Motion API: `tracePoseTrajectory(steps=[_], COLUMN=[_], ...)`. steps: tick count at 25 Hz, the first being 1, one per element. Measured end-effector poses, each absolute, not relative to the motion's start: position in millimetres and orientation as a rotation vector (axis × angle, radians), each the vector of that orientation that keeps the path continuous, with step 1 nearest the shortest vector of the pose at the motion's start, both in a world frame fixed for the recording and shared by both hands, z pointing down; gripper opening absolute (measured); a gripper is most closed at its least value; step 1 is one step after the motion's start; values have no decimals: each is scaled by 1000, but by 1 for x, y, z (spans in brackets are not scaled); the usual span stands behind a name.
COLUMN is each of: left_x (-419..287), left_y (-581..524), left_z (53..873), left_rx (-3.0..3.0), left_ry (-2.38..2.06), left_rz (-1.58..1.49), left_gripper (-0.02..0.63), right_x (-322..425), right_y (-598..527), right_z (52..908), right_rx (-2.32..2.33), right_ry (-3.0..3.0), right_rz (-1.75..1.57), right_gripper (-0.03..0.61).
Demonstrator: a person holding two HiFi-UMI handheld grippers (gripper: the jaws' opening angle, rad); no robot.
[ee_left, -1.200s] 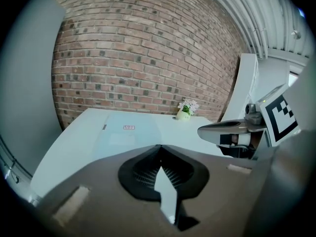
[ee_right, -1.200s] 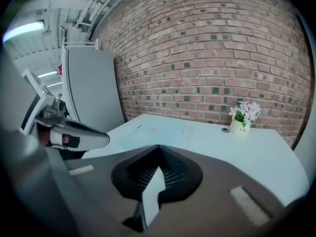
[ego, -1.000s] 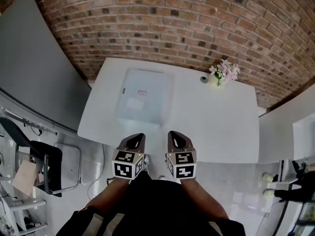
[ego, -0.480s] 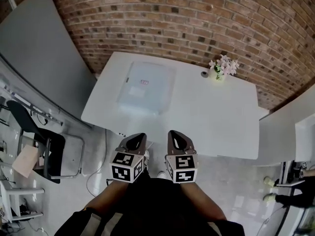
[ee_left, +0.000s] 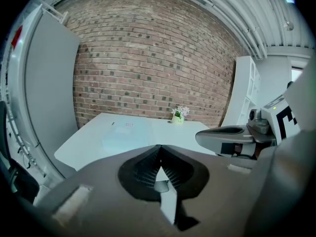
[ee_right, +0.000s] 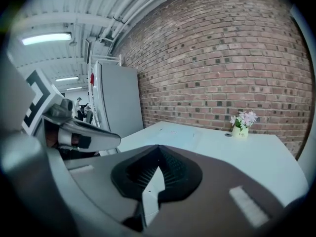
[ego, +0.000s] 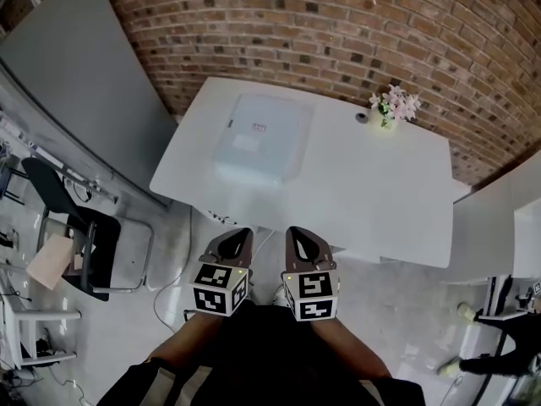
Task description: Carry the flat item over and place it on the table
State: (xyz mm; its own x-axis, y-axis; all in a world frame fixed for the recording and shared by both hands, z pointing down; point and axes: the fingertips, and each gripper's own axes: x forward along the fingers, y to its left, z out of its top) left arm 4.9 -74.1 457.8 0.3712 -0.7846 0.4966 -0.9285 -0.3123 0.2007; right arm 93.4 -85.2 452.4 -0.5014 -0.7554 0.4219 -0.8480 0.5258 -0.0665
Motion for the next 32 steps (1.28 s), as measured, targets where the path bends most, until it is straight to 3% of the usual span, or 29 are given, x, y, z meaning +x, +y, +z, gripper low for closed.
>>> tracePoseTrajectory(steps=[32], left_x=[-109], left_y=[38], left_z=[453], left_rx=[2299], left_ry=[-1447], left_rz=[361], left_gripper=[5], right_x=[-13], right_y=[47], right_z=[451], right_rx=[1455], right_ry=[-2361], right_rz=[342], right_gripper=[0])
